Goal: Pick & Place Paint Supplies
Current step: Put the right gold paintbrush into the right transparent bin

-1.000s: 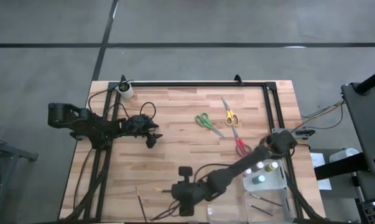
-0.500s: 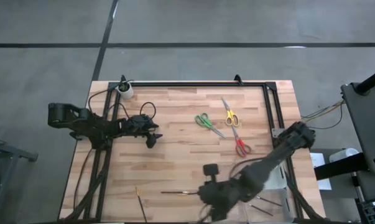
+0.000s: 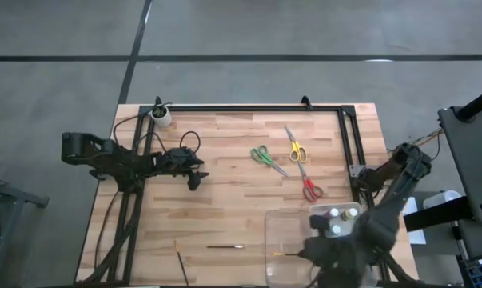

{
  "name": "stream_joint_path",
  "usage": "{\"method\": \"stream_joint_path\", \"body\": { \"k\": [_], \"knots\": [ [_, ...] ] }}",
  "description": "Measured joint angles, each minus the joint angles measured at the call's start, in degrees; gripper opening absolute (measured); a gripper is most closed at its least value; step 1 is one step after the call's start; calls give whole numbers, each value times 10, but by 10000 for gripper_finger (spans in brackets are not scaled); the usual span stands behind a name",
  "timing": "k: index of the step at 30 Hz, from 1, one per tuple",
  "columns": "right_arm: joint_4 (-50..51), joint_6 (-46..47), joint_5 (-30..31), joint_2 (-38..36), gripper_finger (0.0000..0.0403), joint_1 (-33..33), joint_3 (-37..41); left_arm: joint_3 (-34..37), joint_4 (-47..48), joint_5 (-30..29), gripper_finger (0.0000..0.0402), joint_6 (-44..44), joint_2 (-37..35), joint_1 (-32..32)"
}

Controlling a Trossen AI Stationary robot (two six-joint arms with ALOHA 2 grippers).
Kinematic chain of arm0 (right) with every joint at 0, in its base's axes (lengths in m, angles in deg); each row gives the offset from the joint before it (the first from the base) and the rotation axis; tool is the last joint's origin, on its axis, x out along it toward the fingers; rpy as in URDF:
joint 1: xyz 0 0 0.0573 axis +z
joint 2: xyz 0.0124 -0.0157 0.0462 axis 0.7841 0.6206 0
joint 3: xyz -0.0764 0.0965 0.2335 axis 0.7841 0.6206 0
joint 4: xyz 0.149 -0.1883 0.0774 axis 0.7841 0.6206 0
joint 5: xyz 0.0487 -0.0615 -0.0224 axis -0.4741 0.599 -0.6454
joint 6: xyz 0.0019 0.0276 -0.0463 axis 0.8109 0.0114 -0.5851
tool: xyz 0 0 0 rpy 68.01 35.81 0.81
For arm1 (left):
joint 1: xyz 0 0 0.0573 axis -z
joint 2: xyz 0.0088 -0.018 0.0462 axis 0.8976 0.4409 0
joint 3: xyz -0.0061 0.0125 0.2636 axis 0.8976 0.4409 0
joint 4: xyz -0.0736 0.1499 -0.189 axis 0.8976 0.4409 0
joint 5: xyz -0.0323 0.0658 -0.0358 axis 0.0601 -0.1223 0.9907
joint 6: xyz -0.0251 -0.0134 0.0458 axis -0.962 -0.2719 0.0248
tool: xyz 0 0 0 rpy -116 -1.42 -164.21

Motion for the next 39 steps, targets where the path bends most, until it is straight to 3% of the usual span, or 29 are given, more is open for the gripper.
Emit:
{"method": "stream_joint_path", "body": {
  "k": [18, 27, 39],
  "knots": [
    [94, 327, -41, -41, 12, 186, 86, 0, 0, 0, 304, 0, 0, 0],
    [86, 391, -63, -41, 12, 229, 150, 0, 0, 0, 303, 0, 0, 0],
    [13, 434, -64, -41, 12, 229, 227, 0, 0, 0, 303, 0, 0, 0]
  ]
}}
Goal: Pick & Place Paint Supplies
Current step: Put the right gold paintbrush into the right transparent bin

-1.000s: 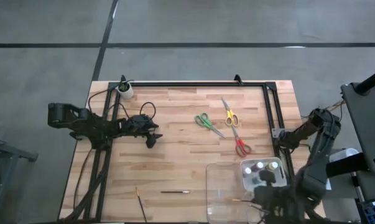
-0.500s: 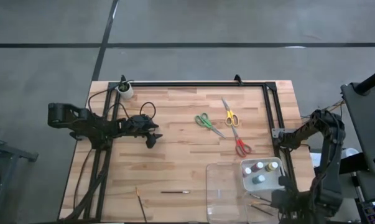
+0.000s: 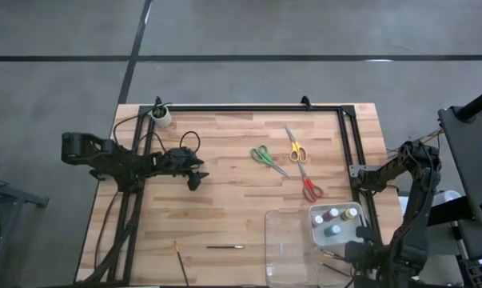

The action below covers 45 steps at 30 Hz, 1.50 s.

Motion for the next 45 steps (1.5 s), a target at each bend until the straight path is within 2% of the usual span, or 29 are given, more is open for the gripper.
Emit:
{"method": "stream_joint_path", "body": {
  "k": [16, 26, 33, 45],
  "knots": [
    [-141, 2, 0, 1, 12, 3, 103, 0, 0, 0, 303, 0, 0, 0],
    [-152, 8, 0, 1, 13, 3, 106, 0, 0, 0, 303, 0, 0, 0],
    [-148, 77, 1, 1, 13, 3, 111, 0, 0, 0, 303, 0, 0, 0],
    [-151, 78, 2, 1, 23, 3, 111, 0, 0, 0, 303, 0, 0, 0]
  ]
}}
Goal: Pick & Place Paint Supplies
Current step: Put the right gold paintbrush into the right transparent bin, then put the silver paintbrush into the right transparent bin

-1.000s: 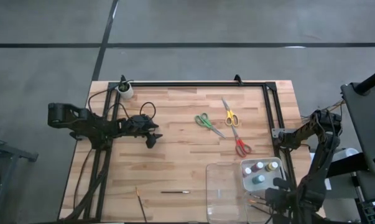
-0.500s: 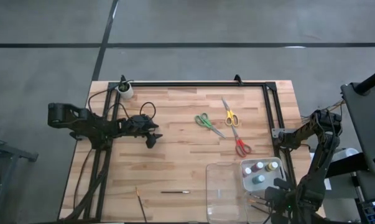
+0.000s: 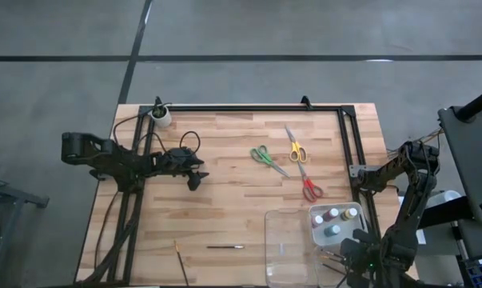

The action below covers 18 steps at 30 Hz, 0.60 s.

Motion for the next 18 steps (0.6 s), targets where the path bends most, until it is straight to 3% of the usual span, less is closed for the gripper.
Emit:
{"method": "stream_joint_path", "body": {
  "k": [9, 18],
  "knots": [
    [-9, -45, 13, 0, 104, 0, 0, 0, 0, 0, 303, 0, 0, 0],
    [-17, -52, 13, 0, 129, 0, 0, 0, 0, 0, 304, 0, 0, 0]
  ]
}}
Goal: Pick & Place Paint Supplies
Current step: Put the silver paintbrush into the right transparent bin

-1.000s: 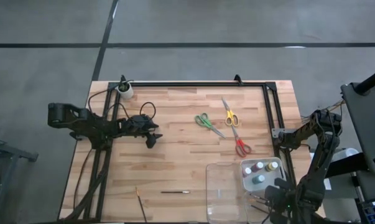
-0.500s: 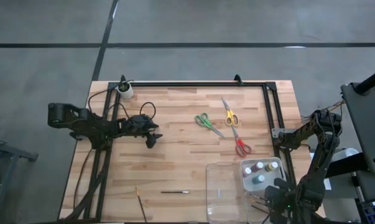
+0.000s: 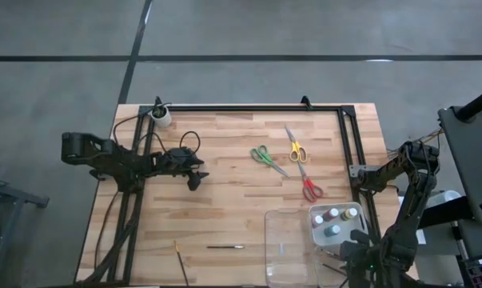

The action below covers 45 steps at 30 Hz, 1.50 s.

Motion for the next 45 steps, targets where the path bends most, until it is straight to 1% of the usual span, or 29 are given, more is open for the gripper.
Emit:
{"method": "stream_joint_path", "body": {
  "k": [5, 8, 10, 12, 16, 19, 23, 24, 25, 30, 34, 40, 45],
  "knots": [
    [4, 0, -2, -2, 130, 0, -8, 0, 0, 0, 304, 0, 0, 0],
    [13, 0, -2, -8, 130, 0, -35, 0, 0, 0, 304, 0, 0, 0],
    [37, 0, 6, -10, 130, 0, -59, 0, 0, 0, 304, 0, 0, 0],
    [70, 0, 30, -10, 130, 0, -89, 0, 0, 0, 304, 0, 0, 0],
    [128, -3, 99, -10, 130, 0, -146, 0, 0, 0, 304, 0, 0, 0],
    [145, -53, 158, -10, 130, -3, -182, 0, 0, 0, 304, 0, 0, 0],
    [138, -182, 243, -10, 130, -10, -213, 0, 0, 0, 304, 0, 0, 0],
    [133, -218, 258, -10, 130, -13, -215, 0, 0, 0, 304, 0, 0, 0],
    [128, -248, 261, -10, 130, -20, -215, 0, 0, 0, 304, 0, 0, 0],
    [106, -339, 242, -15, 130, -60, -214, 0, 0, 0, 304, 0, 0, 0],
    [81, -442, 233, -15, 130, -88, -212, 0, 0, 0, 304, 0, 0, 0],
    [68, -552, 169, -22, 130, -142, -212, 0, 0, 0, 304, 0, 0, 0],
    [26, -660, 113, -24, 130, -191, -212, 0, 0, 0, 304, 0, 0, 0]
  ]
}}
